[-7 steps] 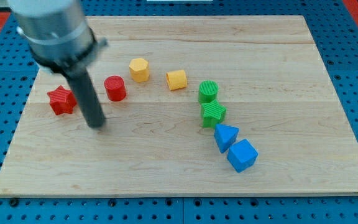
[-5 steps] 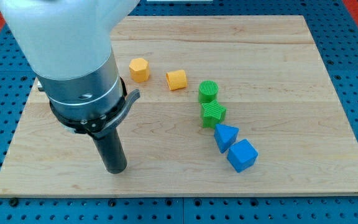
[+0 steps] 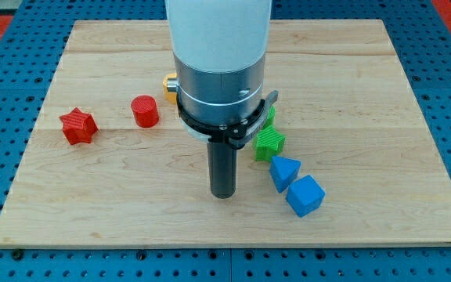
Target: Point at the yellow hexagon
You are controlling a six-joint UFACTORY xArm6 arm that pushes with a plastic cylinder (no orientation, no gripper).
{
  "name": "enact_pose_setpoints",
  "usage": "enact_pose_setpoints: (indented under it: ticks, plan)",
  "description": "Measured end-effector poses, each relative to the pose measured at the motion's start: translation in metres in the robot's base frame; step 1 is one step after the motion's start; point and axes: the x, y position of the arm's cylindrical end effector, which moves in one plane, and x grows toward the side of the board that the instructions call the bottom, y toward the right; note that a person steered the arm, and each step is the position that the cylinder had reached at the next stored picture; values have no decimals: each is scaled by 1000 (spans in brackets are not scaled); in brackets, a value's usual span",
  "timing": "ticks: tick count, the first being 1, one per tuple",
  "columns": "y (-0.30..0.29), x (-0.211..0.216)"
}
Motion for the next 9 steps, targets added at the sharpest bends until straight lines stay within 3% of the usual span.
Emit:
enact_pose_setpoints:
  ticks: [1,2,3,4,6,7,8,9]
  plan:
    - [0,-1]
    - [-37,10]
    - [-68,65]
    - [-29,69]
    - [205,51]
    - [187,-61]
    - [125,-178]
    - [10,-248]
